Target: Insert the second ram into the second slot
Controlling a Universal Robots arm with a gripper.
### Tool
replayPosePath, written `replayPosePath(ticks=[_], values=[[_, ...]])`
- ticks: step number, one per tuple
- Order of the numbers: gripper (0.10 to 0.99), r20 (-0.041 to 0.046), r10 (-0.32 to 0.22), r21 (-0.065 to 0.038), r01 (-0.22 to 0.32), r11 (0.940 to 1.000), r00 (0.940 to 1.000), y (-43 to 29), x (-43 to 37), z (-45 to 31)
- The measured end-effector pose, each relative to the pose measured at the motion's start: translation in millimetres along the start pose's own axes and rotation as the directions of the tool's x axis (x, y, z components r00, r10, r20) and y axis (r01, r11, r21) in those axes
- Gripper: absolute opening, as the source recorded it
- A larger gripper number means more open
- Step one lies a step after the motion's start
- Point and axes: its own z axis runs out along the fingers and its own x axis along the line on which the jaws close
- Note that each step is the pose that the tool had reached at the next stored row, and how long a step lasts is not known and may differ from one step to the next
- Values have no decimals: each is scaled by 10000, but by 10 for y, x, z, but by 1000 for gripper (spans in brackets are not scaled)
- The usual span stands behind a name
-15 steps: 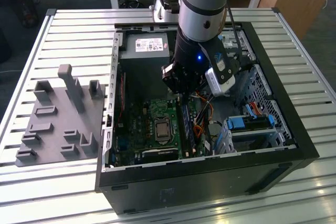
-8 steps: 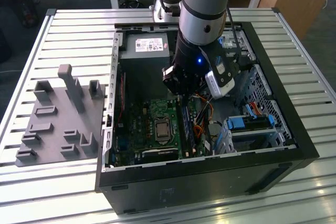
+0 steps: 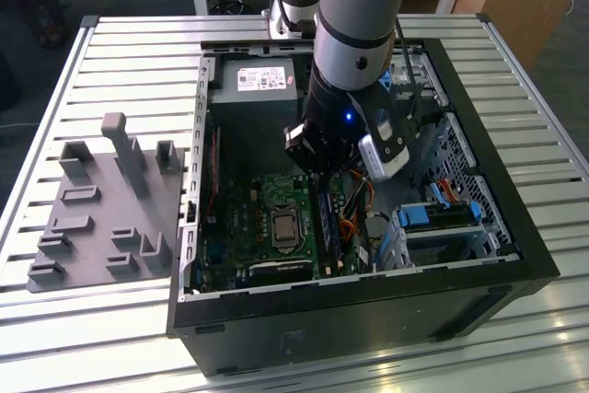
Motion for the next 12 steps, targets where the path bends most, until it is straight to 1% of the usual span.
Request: replayPosePath(ticks=[12], values=[[122,0,-1,-2,1,10000,10000,-1,-7,20]])
